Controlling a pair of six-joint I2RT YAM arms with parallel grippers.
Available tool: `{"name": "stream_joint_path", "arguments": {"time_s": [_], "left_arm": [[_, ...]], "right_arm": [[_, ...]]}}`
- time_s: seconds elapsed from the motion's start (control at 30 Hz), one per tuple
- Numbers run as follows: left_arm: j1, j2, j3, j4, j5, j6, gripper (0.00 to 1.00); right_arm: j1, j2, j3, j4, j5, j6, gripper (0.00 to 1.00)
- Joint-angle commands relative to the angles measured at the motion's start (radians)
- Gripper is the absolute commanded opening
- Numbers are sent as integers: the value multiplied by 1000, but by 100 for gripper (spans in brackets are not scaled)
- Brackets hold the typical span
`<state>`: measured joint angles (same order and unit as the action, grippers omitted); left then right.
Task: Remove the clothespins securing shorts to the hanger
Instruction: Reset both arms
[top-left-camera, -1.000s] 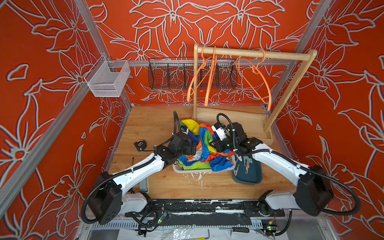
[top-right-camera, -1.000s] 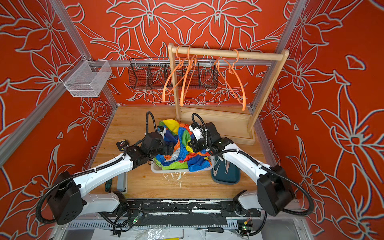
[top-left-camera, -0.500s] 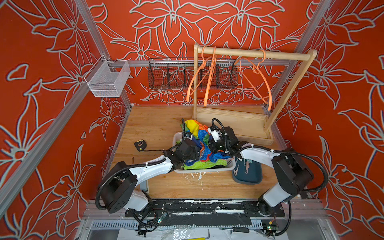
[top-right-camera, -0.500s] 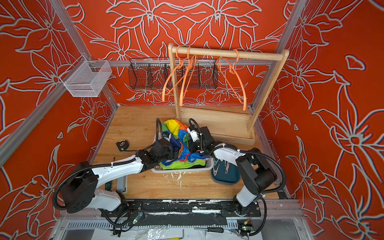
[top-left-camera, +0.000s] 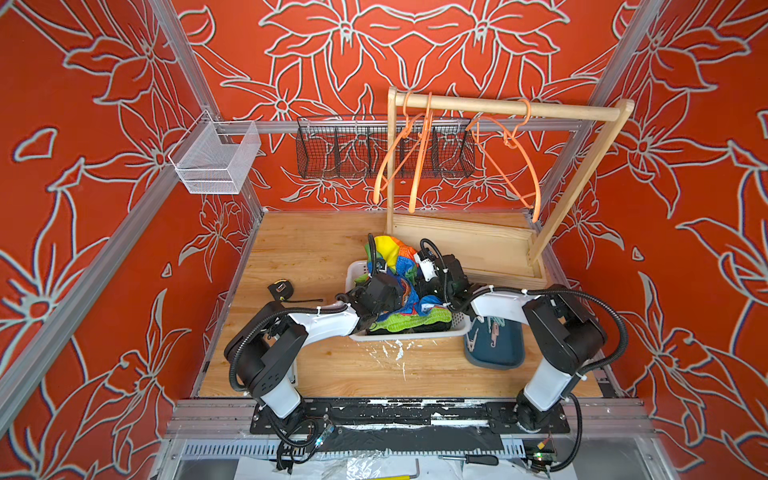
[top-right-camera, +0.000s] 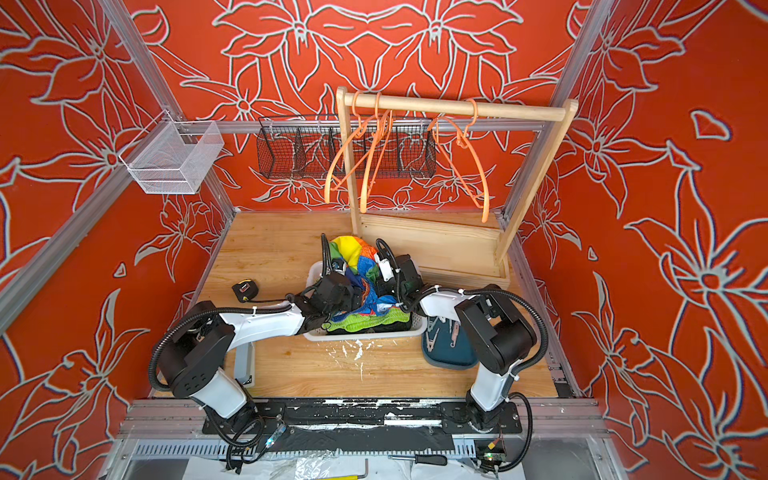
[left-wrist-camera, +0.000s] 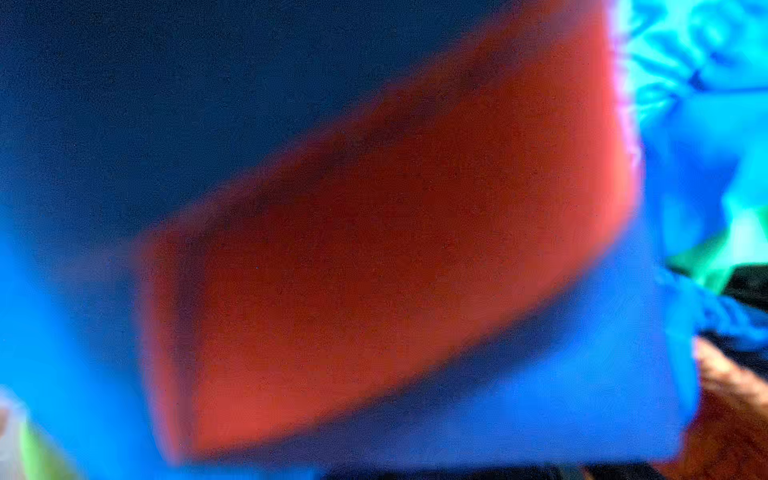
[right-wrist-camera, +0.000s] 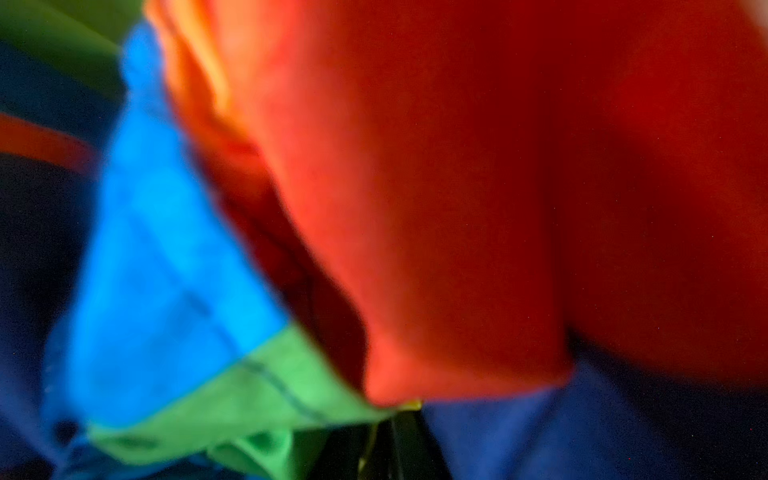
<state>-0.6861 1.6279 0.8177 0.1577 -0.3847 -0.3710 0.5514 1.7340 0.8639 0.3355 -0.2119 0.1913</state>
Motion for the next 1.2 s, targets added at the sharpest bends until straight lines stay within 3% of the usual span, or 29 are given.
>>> {"name": "stream_joint_path", "arguments": {"time_s": [0.0, 0.27, 0.5, 0.73, 0.83, 0.9, 1.03, 1.17], "left_arm": [[9, 0, -23, -127, -22, 1, 100], [-7, -218, 39, -371, -61, 3, 97], [-8, -381, 97, -516, -54, 7, 97], [4, -559, 113, -596, -102, 30, 97], [78, -632, 72, -593, -138, 52, 97], [160, -716, 14, -561, -152, 63, 97], [308, -799, -143, -408, -188, 95, 97], [406, -783, -271, -268, -185, 76, 97]], "right_arm": [[0, -33, -21, -82, 58, -29, 18], [1, -273, 31, -299, 48, -89, 43], [0, -416, 133, -510, 45, -121, 49], [-16, -567, 142, -611, 171, -153, 59], [-81, -619, 127, -641, 181, -161, 74], [-154, -658, 98, -641, 155, -150, 97], [-266, -718, 23, -602, 183, -155, 97], [-348, -698, -58, -500, 228, -122, 97]]}}
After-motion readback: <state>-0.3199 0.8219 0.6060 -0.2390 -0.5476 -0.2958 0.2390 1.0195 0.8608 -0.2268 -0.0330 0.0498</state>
